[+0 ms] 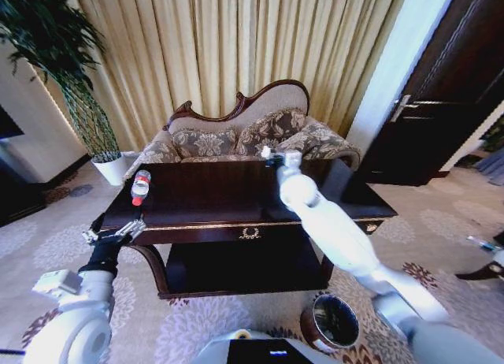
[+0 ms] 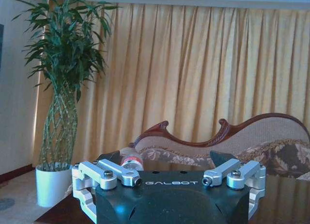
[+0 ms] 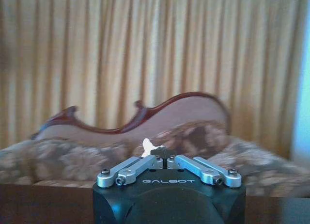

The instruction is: Move to the front of the table and place the trash on the table into the trash bin.

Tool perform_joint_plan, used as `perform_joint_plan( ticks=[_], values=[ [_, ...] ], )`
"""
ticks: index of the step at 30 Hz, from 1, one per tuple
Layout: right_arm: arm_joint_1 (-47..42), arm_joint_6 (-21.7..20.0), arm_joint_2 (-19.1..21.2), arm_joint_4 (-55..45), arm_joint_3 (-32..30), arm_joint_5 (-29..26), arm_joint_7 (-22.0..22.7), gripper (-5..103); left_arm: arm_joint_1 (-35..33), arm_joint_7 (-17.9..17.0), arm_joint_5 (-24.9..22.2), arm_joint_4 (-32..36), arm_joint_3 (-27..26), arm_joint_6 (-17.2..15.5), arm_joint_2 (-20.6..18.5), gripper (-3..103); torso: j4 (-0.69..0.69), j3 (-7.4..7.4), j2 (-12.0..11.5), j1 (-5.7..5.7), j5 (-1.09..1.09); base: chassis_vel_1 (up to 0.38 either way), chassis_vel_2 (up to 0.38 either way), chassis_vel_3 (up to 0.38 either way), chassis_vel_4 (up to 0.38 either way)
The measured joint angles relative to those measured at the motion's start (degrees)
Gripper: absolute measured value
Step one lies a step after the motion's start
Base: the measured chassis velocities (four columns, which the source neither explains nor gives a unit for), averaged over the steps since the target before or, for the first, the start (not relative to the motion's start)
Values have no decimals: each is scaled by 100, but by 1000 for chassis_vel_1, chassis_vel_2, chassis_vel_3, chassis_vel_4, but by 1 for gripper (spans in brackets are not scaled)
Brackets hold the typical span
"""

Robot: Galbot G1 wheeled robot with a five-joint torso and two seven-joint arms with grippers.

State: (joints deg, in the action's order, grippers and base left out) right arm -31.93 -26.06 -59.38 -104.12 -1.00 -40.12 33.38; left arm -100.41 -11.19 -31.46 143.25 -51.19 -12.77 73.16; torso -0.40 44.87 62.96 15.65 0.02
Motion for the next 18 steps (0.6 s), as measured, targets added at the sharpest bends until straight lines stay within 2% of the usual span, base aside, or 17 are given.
perform_joint_plan(
  ticks=[4, 6, 10, 18],
  values=[
    [-510, 224, 268, -258, -401, 286, -50, 0, 45, 1, 12, 0, 66, 1, -37, 100, -2, 0, 0, 0, -1, 0, 0, 0, 0],
    [-1063, 402, 500, -559, -701, 507, -42, 0, 83, 4, 19, 0, 125, 2, -72, 100, -2, 0, 0, 0, -1, 0, 0, 0, 0],
    [-1682, 474, 644, -880, -947, 578, 62, 0, 132, 5, 23, 0, 171, 2, -112, 100, -1, 0, 0, 0, -3, 0, 0, 0, 0],
    [-2098, 361, 535, -1168, -1070, 619, 262, 0, 134, 14, 23, 0, 192, 4, -148, 100, 0, 0, 0, 0, -2, 0, 0, 0, 0]
  ],
)
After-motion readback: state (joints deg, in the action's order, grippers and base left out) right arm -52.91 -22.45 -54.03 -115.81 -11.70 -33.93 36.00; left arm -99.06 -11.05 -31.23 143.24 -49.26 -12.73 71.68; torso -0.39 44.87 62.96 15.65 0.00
